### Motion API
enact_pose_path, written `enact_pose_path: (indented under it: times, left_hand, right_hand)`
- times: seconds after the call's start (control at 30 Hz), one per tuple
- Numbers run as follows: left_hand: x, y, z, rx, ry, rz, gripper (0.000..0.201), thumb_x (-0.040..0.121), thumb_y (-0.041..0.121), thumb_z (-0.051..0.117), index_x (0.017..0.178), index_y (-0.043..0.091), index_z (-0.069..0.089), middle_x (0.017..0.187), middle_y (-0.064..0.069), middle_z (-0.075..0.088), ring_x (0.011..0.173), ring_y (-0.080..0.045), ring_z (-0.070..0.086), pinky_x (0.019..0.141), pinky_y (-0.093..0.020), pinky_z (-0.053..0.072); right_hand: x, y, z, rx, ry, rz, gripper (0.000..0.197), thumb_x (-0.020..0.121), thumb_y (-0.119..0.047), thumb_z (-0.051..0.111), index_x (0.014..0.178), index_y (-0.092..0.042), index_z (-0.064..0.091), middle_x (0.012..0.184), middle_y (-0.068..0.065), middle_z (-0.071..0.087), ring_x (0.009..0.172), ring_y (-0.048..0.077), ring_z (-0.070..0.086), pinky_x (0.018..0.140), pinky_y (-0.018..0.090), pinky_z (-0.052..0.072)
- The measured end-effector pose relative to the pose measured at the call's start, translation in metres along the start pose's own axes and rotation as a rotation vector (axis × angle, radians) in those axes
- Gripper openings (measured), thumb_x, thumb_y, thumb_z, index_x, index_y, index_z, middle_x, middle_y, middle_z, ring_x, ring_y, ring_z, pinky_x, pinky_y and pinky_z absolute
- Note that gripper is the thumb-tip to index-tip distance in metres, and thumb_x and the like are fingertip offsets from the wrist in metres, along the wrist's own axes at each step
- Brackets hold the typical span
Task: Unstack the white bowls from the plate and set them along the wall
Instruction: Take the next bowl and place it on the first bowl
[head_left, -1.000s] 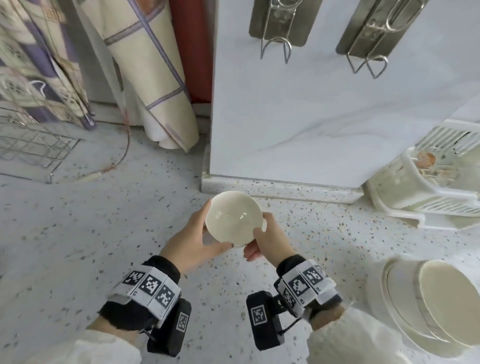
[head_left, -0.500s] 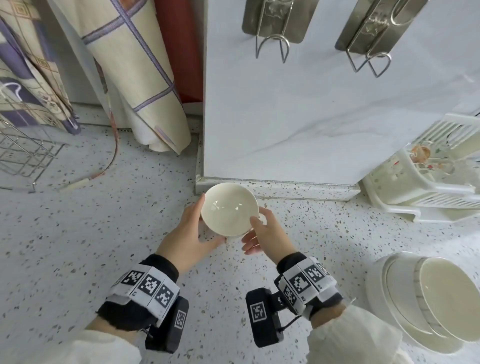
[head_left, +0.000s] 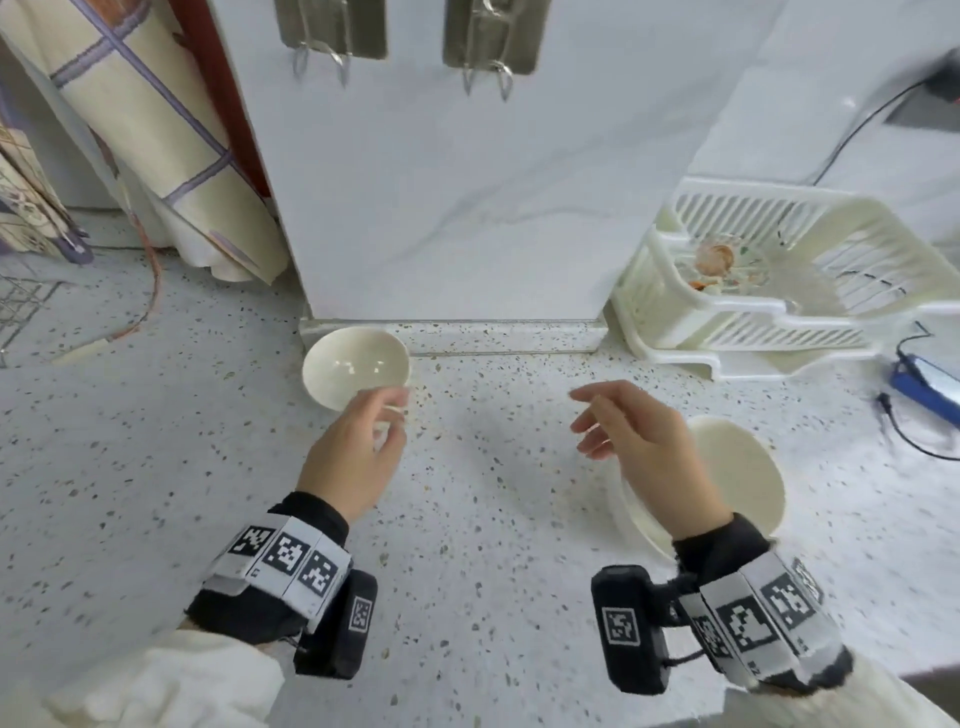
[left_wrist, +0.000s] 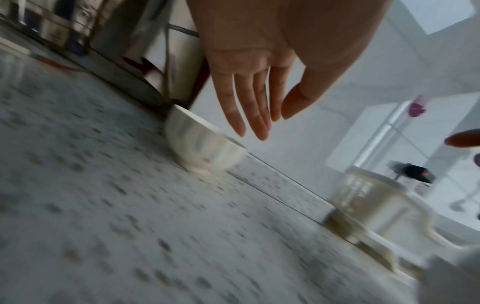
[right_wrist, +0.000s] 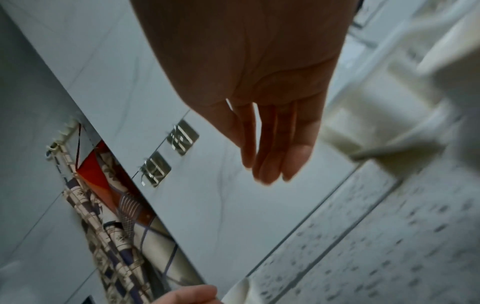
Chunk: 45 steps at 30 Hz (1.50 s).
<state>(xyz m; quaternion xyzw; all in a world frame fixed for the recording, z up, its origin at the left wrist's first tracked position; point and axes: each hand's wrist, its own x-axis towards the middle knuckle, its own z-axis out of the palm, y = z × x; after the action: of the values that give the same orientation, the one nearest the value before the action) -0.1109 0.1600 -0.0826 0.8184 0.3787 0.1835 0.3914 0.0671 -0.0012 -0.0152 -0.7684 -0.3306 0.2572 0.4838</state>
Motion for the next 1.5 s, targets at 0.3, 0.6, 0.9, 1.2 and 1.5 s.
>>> enact_pose_path:
  times: [0.3, 0.6, 0.9, 1.2, 1.5]
  left_hand:
    - [-0.040, 0.089, 0.118, -0.061, -0.217, 0.054, 0.029, 0.092, 0.021, 0.041, 0.120, 0.023, 0.050, 0.117, 0.009, 0.061, 0.098, -0.004, 0.057, 0.088, -0.031, 0.051]
    - [-0.053, 0.122, 0.167, -0.048, -0.216, 0.007, 0.043, 0.092, 0.021, 0.042, 0.135, 0.023, 0.035, 0.137, 0.000, 0.050, 0.113, -0.014, 0.055, 0.094, -0.036, 0.050]
    - [-0.053, 0.123, 0.164, -0.033, -0.194, -0.055, 0.042, 0.092, 0.020, 0.043, 0.133, 0.026, 0.039, 0.128, 0.001, 0.058, 0.107, -0.014, 0.057, 0.094, -0.036, 0.050]
    - [-0.049, 0.101, 0.136, -0.063, -0.261, -0.105, 0.029, 0.093, 0.024, 0.039, 0.117, 0.024, 0.056, 0.111, 0.003, 0.070, 0.101, -0.012, 0.063, 0.093, -0.039, 0.050]
    - [-0.037, 0.031, 0.040, -0.143, -0.007, -0.171, 0.026, 0.092, 0.024, 0.042, 0.113, 0.023, 0.057, 0.108, 0.004, 0.068, 0.101, -0.012, 0.060, 0.095, -0.037, 0.048]
  right_hand:
    - [-0.032, 0.073, -0.107, -0.483, 0.417, 0.049, 0.026, 0.087, -0.021, 0.051, 0.110, -0.010, 0.053, 0.102, 0.007, 0.047, 0.083, 0.025, 0.054, 0.075, 0.035, 0.045]
    - [-0.040, 0.103, -0.129, -0.367, 0.045, 0.257, 0.034, 0.091, -0.019, 0.039, 0.123, -0.008, 0.045, 0.056, 0.002, 0.060, 0.047, 0.014, 0.053, 0.047, 0.021, 0.040]
    - [-0.040, 0.101, -0.133, -0.360, 0.114, 0.165, 0.036, 0.089, -0.010, 0.036, 0.125, -0.010, 0.043, 0.050, 0.000, 0.059, 0.038, 0.014, 0.049, 0.048, 0.024, 0.041]
    - [-0.032, 0.044, -0.118, -0.170, 0.119, 0.053, 0.026, 0.088, -0.009, 0.038, 0.109, -0.023, 0.046, 0.047, 0.004, 0.059, 0.035, 0.013, 0.048, 0.045, 0.027, 0.041]
    - [0.004, 0.008, -0.001, -0.063, -0.079, 0.087, 0.034, 0.090, -0.008, 0.037, 0.123, -0.011, 0.046, 0.050, 0.007, 0.059, 0.030, 0.008, 0.046, 0.034, 0.014, 0.036]
